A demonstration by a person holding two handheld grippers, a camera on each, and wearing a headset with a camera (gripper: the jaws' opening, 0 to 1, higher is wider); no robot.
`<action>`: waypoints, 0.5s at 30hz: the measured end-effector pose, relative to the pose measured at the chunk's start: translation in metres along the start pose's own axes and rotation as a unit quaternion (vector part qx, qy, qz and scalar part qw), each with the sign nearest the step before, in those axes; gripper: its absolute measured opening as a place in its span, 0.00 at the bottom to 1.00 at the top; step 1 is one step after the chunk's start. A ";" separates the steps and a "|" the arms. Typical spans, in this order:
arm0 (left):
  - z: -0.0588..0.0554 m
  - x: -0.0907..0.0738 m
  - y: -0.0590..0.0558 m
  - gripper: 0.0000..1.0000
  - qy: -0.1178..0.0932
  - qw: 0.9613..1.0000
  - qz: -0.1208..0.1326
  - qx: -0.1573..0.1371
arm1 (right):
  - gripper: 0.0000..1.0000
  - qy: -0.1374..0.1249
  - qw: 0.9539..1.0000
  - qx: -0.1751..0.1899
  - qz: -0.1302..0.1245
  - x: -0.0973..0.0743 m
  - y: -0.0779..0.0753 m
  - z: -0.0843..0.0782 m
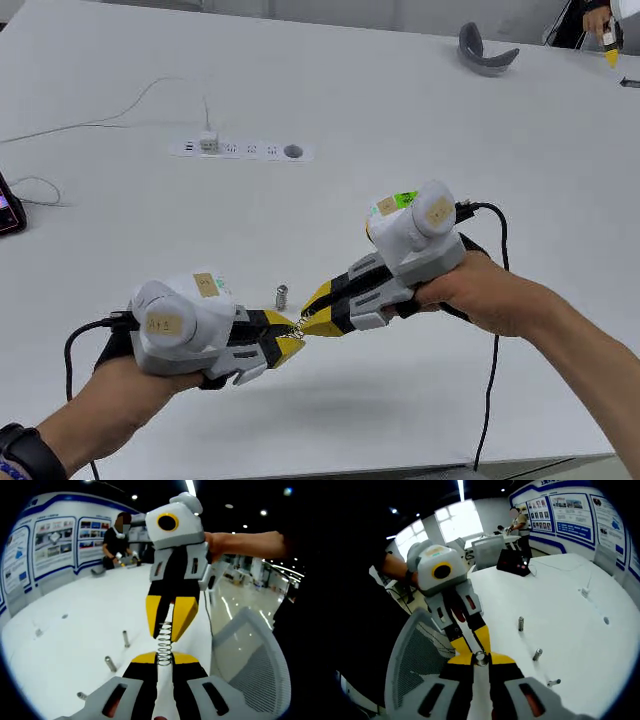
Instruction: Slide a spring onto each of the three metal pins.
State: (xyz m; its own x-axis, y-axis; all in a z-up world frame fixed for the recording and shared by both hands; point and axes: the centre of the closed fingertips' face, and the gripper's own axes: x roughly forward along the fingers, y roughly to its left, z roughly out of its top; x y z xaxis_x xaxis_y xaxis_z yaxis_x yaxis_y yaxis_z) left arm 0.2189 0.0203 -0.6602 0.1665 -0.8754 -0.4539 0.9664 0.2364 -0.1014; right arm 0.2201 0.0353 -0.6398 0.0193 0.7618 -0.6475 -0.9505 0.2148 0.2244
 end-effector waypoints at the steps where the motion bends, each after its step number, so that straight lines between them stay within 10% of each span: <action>1: 0.001 0.000 0.000 0.09 0.000 1.000 -0.001 0.001 | 0.13 0.008 1.000 -0.007 0.003 0.000 0.001 -0.001; 15: 0.008 0.002 -0.005 0.09 -0.003 1.000 -0.017 0.012 | 0.13 0.047 0.997 -0.048 0.025 0.001 0.005 -0.006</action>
State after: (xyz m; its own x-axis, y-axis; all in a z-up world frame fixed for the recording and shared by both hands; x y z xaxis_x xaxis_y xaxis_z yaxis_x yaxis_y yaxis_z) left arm 0.2158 0.0137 -0.6536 0.1345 -0.8854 -0.4449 0.9760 0.1959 -0.0948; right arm 0.2139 0.0332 -0.6432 -0.0543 0.7084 -0.7037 -0.9750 0.1144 0.1905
